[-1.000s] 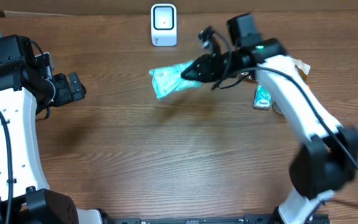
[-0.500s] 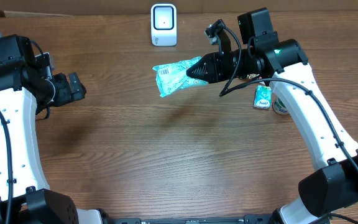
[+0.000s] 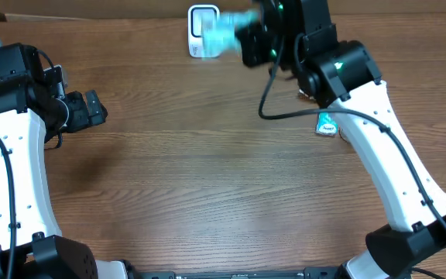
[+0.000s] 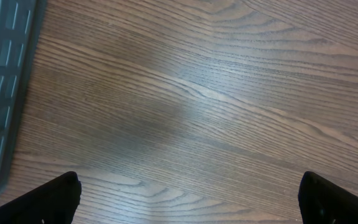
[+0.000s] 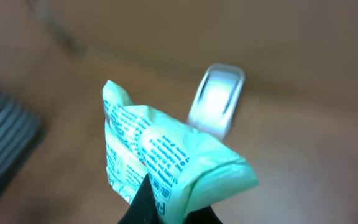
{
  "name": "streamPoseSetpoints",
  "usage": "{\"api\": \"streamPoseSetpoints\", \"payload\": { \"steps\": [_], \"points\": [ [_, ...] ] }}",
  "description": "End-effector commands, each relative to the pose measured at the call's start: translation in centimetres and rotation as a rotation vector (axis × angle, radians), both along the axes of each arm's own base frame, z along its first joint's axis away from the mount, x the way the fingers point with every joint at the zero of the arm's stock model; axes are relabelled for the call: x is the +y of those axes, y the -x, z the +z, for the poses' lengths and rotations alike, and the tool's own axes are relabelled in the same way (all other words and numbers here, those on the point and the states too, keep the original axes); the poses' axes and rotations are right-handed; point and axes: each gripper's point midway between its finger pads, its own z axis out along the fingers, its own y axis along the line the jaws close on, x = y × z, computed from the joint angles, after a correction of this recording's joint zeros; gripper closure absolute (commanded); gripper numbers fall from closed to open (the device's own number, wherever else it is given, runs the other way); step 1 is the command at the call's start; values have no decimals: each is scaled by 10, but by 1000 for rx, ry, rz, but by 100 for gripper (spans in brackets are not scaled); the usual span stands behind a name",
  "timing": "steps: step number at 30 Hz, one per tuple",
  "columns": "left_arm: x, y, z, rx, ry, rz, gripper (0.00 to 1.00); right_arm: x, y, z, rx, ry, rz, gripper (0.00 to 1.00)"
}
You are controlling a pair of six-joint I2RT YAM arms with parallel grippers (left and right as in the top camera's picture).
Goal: Scan the item barcode
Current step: 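Lift the green wipes pack up toward the scanner, then hold the green wipes pack in front of the scanner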
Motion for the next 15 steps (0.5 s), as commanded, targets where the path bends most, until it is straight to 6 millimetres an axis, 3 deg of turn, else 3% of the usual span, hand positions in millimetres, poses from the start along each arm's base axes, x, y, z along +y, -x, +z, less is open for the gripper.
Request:
{"api": "streamPoseSetpoints", "payload": {
  "steps": [1,5,10,15],
  "points": [
    [-3,-1,4,-14,-2,-11,0,-26,-24,36,-262,259,-237,96],
    [-3,-1,4,-14,-2,-11,0,-7,-55,31,-426,498,-225,96],
    [-3,-1,4,-14,-2,-11,0,20,-100,-11,-550,822,-100,96],
    [-3,-1,4,-14,-2,-11,0,41,-131,-46,-651,991,-49,96]
  ]
}}
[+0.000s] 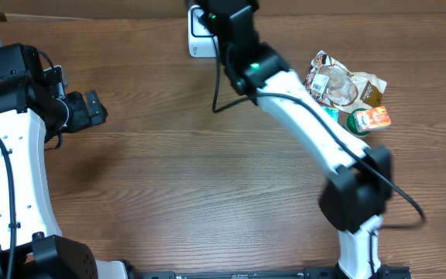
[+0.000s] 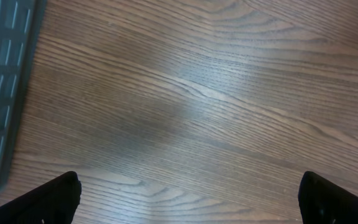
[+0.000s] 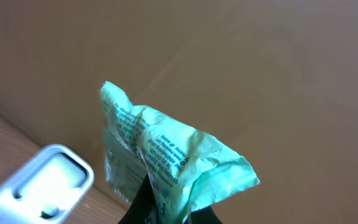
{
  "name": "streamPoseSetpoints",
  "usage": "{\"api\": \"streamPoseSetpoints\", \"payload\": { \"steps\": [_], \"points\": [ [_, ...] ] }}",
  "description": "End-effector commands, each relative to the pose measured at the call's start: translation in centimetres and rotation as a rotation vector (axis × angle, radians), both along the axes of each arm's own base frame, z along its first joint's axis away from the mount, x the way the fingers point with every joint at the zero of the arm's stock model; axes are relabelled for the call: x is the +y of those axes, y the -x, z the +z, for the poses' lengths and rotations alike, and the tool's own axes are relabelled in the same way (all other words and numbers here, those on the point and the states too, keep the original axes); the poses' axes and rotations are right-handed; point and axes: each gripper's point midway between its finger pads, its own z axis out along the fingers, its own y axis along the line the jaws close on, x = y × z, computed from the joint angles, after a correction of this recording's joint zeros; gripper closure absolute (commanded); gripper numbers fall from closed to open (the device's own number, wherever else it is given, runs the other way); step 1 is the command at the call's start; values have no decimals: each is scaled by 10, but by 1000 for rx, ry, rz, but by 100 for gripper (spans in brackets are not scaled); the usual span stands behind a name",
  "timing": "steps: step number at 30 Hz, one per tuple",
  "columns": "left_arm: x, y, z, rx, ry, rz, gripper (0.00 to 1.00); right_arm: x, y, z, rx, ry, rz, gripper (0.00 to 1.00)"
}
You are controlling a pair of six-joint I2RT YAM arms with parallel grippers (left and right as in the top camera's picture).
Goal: Scan the item barcode
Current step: 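Hold the green wipes pack in front of the scanner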
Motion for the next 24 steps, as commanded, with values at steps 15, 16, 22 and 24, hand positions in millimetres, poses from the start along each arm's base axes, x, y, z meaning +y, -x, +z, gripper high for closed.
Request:
{"api": "streamPoseSetpoints", "payload": {
  "steps": [15,16,22,24],
  "points": [
    [-3,-1,4,-14,-2,-12,1,14,-61,-93,-200,403,-5,96],
    [-3,-1,4,-14,-2,-12,1,16,-62,-102,-183,414,11,96],
    [-3,-1,4,-14,-2,-12,0,23,-62,-121,-137,445,64,96],
    [-3,-1,4,-14,-2,-12,0,25,-62,-121,-142,487,77,96]
  ]
}}
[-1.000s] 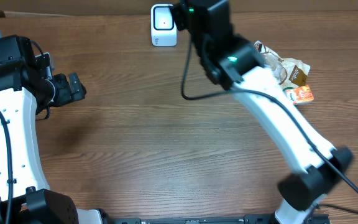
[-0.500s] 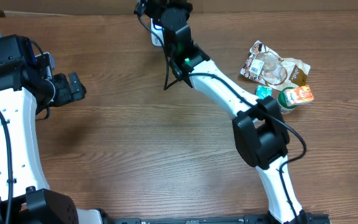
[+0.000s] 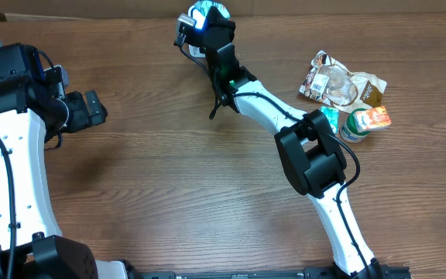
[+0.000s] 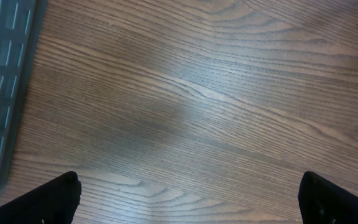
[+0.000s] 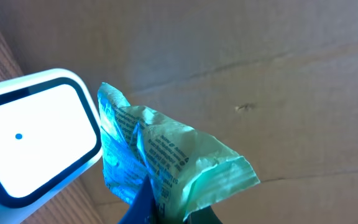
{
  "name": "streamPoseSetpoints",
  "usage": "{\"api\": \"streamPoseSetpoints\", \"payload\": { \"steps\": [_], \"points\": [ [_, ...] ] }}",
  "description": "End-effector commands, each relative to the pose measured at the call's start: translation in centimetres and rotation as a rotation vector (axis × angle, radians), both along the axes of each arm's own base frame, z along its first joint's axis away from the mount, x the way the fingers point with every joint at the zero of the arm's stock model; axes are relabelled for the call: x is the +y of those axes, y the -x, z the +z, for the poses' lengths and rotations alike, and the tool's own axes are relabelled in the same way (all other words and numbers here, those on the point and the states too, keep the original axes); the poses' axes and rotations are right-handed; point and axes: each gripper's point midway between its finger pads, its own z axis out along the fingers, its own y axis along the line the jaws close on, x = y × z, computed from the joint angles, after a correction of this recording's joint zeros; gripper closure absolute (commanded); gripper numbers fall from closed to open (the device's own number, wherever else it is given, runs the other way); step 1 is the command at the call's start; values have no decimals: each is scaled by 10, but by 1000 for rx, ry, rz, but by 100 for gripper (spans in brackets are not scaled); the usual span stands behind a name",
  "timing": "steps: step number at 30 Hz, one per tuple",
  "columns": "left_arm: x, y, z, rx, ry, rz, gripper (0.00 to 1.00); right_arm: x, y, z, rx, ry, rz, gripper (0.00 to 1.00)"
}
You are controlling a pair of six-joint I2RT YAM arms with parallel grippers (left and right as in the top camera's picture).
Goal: Scan the item barcode
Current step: 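Hold the green wipes pack in front of the scanner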
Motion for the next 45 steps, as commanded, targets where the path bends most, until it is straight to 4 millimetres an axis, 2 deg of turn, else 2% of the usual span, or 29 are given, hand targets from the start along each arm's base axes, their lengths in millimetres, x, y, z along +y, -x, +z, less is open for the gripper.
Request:
{"api": "streamPoseSetpoints", "payload": {
  "steps": [1,6,12,24,30,41,45],
  "points": [
    [-3,-1,4,-14,-2,-11,0,6,0,21,-47,38,34,96],
    [-3,-1,4,-14,-2,-11,0,7,0,20,-48,73,47,96],
    [-3,-1,4,-14,-2,-11,0,5,-1,9,-13,173,61,96],
    [-3,-1,4,-14,-2,-11,0,0,-4,16,-40,160,53,96],
    [-3,-1,4,-14,-2,-11,0,-4,-8,30,-112,148,40,96],
    [-3,-1,4,-14,-2,-11,1,-2,-10,12,-88,205,58,96],
    [-3,-1,4,-14,-2,-11,0,-3,-8,22,-94,141,41,96]
  ]
}}
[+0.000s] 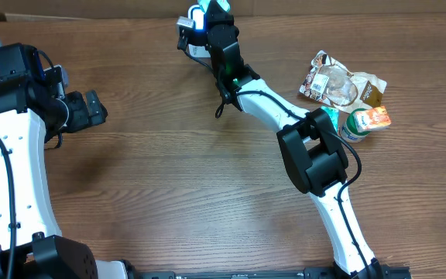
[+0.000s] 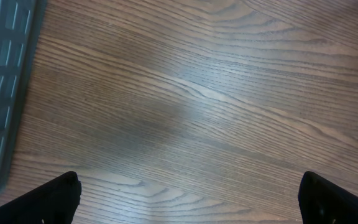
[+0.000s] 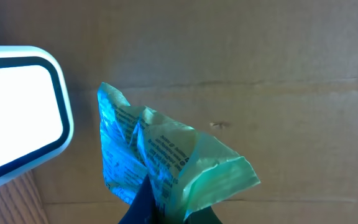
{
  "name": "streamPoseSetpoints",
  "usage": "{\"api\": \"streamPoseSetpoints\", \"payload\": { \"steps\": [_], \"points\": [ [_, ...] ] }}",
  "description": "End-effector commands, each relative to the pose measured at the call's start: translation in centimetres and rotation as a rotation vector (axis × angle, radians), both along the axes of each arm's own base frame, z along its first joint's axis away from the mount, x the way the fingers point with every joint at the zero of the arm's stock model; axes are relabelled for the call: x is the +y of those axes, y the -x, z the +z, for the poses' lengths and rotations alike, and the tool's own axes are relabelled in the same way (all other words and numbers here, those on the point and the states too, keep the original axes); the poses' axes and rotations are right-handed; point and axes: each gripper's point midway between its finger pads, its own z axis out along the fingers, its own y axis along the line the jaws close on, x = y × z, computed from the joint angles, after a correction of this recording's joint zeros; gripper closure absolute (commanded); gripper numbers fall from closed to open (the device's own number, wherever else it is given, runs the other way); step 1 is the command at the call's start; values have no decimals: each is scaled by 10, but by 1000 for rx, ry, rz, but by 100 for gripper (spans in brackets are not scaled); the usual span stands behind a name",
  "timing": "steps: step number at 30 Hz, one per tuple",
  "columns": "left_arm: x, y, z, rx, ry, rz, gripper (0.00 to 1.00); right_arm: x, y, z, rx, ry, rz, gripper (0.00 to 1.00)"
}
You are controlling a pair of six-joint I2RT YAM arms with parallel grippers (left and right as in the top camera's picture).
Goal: Scan the item barcode
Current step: 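Hold the green wipes pack in front of the scanner, then carry the green wipes pack right and drop it on the pile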
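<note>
My right gripper (image 3: 166, 210) is shut on a crumpled light-green packet (image 3: 166, 163) with printed text, its left side lit blue. The white barcode scanner (image 3: 18, 138), dark-rimmed with a bright window, fills the left of the right wrist view, just beside the packet. From overhead, the right gripper (image 1: 217, 23) holds the packet (image 1: 222, 5) at the table's far edge, beside the scanner (image 1: 195, 22). My left gripper (image 1: 93, 108) hangs over the left side of the table. Its fingers (image 2: 59, 193) stand wide apart over bare wood, open and empty.
A brown cardboard wall (image 3: 241, 62) stands close behind the scanner. A snack bag (image 1: 337, 81), a green-and-orange cup (image 1: 365, 120) and a small teal item (image 1: 327, 116) lie at the right. A grey crate borders the left edge.
The right gripper and packet have shifted slightly right, past the scanner. In the wrist view the scanner now sits further left and lower. The left arm has not moved.
The right gripper held the green packet in the air right of the scanner. Then it was close above the scanner, then directly in front of its lit window with blue light on the packet. Now it is just past the scanner's right side. The left gripper stayed open and still.
</note>
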Motion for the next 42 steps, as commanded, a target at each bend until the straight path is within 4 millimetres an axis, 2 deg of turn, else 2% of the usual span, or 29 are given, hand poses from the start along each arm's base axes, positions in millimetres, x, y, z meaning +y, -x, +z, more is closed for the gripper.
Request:
{"api": "streamPoseSetpoints", "payload": {
  "steps": [1,7,11,12,16,19,23,25,28,32,35,37,42],
  "points": [
    [-3,-1,4,-14,-2,-11,1,0,0,16,-24,-94,-13,96],
    [-3,-1,4,-13,-2,-11,1,0,18,72,-30,-275,-43,96],
    [-3,-1,4,-14,-2,-11,0,8,47,98,86,-428,-52,96],
    [-3,-1,4,-14,-2,-11,0,11,63,103,156,-509,-61,96],
    [-3,-1,4,-14,-2,-11,0,11,105,114,353,-774,-104,96],
    [-3,-1,4,-14,-2,-11,0,9,141,113,560,-959,-130,96],
    [-3,-1,4,-13,-2,-11,0,-7,186,106,859,-1101,-177,96],
    [-3,-1,4,-14,-2,-11,0,-26,202,100,1004,-1138,-205,95],
    [-3,-1,4,-14,-2,-11,1,-64,204,83,1105,-1163,-302,92],
    [-3,-1,4,-14,-2,-11,0,-143,189,52,1103,-1209,-525,89],
    [-3,-1,4,-13,-2,-11,0,-191,181,31,1084,-1251,-644,88],
    [-3,-1,4,-14,-2,-11,0,-220,179,15,1075,-1265,-706,89],
    [-3,-1,4,-13,-2,-11,0,-267,172,-28,1057,-1250,-769,89]
  ]
}}
